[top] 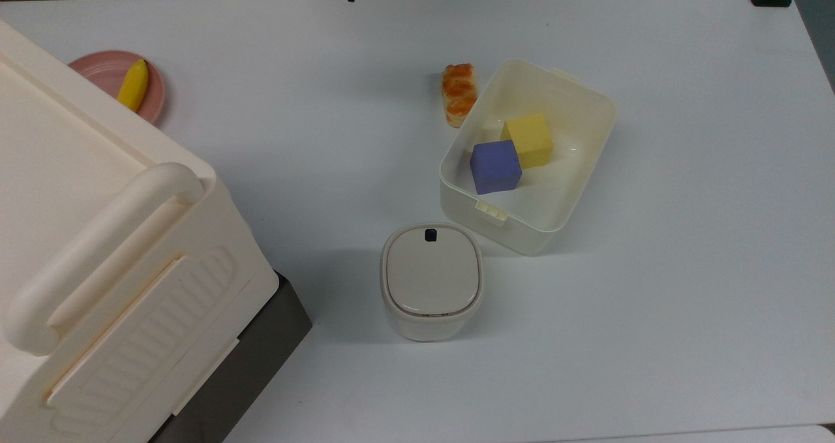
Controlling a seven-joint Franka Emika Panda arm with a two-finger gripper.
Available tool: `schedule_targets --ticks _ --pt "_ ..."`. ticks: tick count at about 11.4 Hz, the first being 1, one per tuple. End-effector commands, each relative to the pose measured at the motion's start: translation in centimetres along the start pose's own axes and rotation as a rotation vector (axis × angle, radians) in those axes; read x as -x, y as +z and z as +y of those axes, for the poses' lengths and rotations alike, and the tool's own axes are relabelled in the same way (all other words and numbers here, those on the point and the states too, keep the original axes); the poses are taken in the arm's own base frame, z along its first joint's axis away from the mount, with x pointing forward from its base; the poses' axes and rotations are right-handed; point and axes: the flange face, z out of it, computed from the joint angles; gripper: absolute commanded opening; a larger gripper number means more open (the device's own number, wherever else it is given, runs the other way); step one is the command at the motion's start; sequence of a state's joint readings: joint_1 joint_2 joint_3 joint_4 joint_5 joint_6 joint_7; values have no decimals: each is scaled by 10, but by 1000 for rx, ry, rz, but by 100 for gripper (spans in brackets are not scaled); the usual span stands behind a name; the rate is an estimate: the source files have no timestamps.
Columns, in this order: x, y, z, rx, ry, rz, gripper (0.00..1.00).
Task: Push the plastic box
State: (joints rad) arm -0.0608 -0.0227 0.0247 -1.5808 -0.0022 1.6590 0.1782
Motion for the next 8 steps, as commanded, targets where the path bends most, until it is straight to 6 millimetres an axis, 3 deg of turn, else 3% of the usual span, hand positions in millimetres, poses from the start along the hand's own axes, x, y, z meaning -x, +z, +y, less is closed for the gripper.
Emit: schedule_targets --ticks 1,8 --pt "7 -2 -2 -16 -21 -21 100" --pt "8 5 -5 -16 -76 -30 100"
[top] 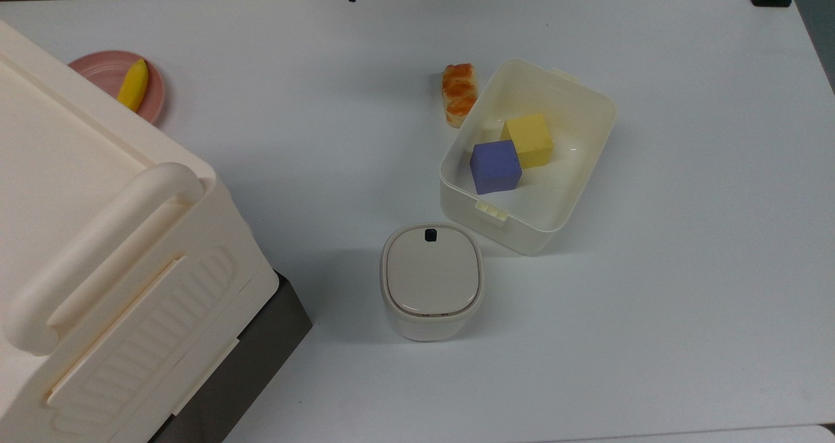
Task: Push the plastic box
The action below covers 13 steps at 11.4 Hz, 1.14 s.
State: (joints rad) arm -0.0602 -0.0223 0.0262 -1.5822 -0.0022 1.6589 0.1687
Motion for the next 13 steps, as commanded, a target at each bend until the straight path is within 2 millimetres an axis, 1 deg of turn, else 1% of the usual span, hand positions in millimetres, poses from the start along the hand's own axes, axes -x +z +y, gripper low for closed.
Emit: schedule_targets --ticks 1,3,4,5,6,9,11,12,13 --pt "9 9 -6 -15 -96 -37 100" --pt "17 20 -20 -16 -200 -61 100" --pt "21 31 -20 -14 -258 -85 100" --pt "26 40 -30 -13 -353 -104 100" --pt "28 47 -33 -13 -447 -120 100" --pt "33 69 -33 -32 -695 -165 100" --pt "35 87 -30 -35 -875 -211 100" --pt "34 98 -34 -32 -951 -238 100" --pt "33 112 -46 -20 -1029 -269 100"
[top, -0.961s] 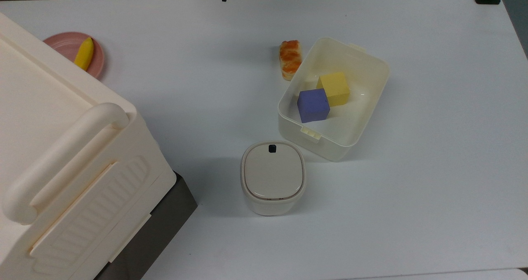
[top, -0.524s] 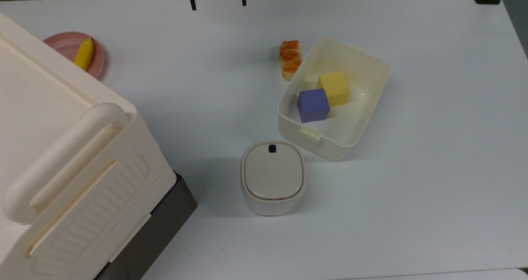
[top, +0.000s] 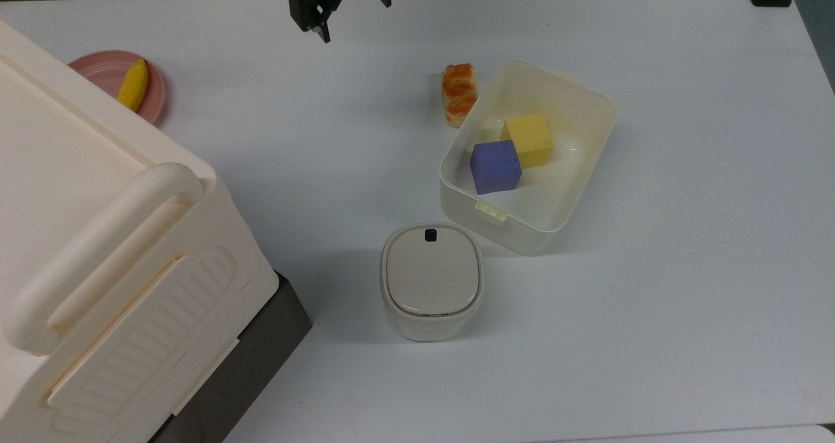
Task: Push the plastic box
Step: 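Lower the open gripper beside the rim of the cream plastic box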
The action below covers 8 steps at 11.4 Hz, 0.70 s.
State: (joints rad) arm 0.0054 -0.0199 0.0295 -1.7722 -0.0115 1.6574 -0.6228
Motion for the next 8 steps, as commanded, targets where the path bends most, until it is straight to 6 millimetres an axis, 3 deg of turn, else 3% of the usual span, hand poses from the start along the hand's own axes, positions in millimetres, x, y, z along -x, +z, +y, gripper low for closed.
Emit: schedule_targets --ticks 1,5,8 --pt "-17 32 -16 8 -216 -108 100" --pt "-61 79 -39 34 -330 -187 100" --pt "-85 102 -37 74 -351 -153 100"
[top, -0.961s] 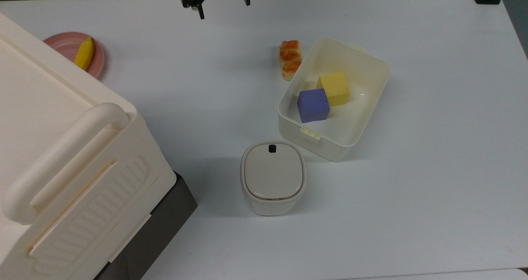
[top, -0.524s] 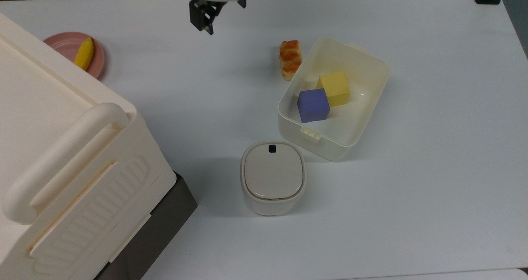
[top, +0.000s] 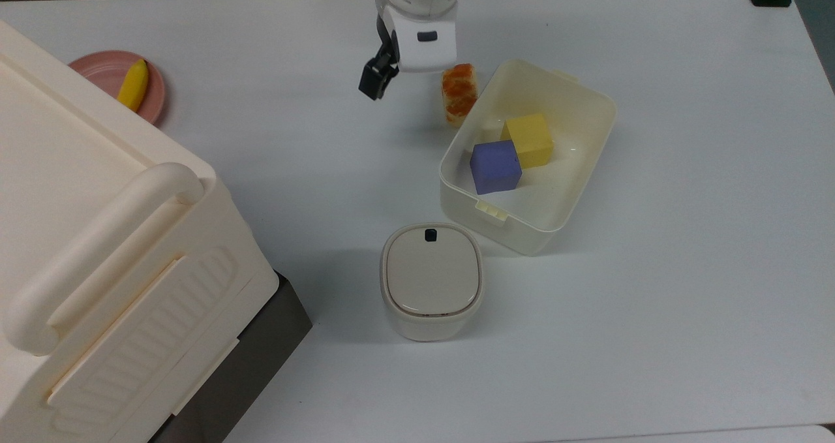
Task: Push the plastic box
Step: 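Lower the open gripper beside the rim of the cream plastic box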
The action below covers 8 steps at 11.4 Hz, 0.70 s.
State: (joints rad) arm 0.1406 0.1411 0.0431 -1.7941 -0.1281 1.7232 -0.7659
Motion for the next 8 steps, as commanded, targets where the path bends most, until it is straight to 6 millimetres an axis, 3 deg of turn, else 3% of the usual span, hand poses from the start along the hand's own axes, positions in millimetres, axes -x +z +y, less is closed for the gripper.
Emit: schedule_targets --ticks 1,8 --pt "-22 14 2 66 -54 -15 100" --pt "-62 39 -17 88 -45 -47 100"
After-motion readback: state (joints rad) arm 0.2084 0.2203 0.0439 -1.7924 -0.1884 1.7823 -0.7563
